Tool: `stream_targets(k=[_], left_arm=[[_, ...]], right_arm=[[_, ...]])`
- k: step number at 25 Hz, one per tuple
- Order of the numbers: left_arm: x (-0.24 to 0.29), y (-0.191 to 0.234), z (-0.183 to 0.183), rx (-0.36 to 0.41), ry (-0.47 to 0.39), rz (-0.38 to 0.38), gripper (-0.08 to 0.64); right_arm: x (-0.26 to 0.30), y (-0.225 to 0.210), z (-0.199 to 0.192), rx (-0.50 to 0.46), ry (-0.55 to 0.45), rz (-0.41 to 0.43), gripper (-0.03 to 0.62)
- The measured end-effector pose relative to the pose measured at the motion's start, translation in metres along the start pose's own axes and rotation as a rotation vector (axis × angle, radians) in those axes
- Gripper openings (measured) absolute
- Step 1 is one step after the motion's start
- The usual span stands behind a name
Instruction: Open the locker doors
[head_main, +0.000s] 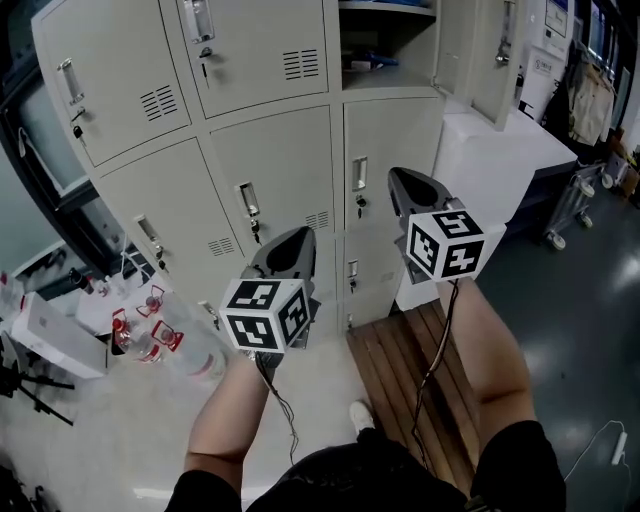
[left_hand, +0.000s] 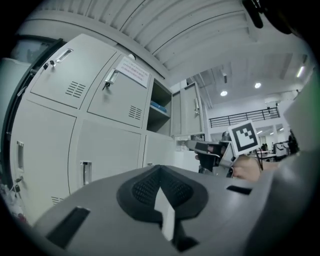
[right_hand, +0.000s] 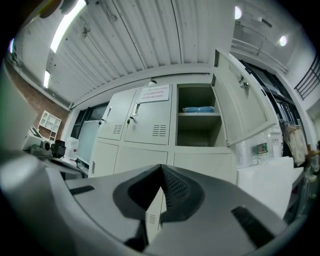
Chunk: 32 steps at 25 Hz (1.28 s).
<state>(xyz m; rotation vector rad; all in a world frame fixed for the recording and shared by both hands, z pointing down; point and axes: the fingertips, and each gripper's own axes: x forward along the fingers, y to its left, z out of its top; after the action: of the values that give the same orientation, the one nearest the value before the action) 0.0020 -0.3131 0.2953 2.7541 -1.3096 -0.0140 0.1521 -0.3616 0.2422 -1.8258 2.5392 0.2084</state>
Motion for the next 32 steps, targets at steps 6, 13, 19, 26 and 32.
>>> stream_targets(k=[6, 13, 19, 26, 32], left_arm=[[0.017, 0.005, -0.021, -0.027, 0.006, -0.007, -0.002], [0.040, 0.011, -0.037, -0.009, 0.010, 0.002, -0.002], [0.062, 0.016, -0.047, 0.009, 0.018, 0.008, -0.002], [0.086, 0.021, -0.057, 0.019, 0.019, 0.019, -0.002], [0.104, 0.027, -0.068, 0.028, 0.038, 0.039, -0.002]], right_arm=[[0.010, 0.006, -0.042, 0.004, 0.059, 0.021, 0.000], [0.032, 0.002, -0.082, 0.011, 0.100, 0.045, 0.002], [0.054, -0.005, -0.111, 0.026, 0.130, 0.082, 0.048], [0.086, -0.016, -0.136, 0.054, 0.152, 0.118, 0.110], [0.113, -0.026, -0.159, 0.084, 0.175, 0.137, 0.138]])
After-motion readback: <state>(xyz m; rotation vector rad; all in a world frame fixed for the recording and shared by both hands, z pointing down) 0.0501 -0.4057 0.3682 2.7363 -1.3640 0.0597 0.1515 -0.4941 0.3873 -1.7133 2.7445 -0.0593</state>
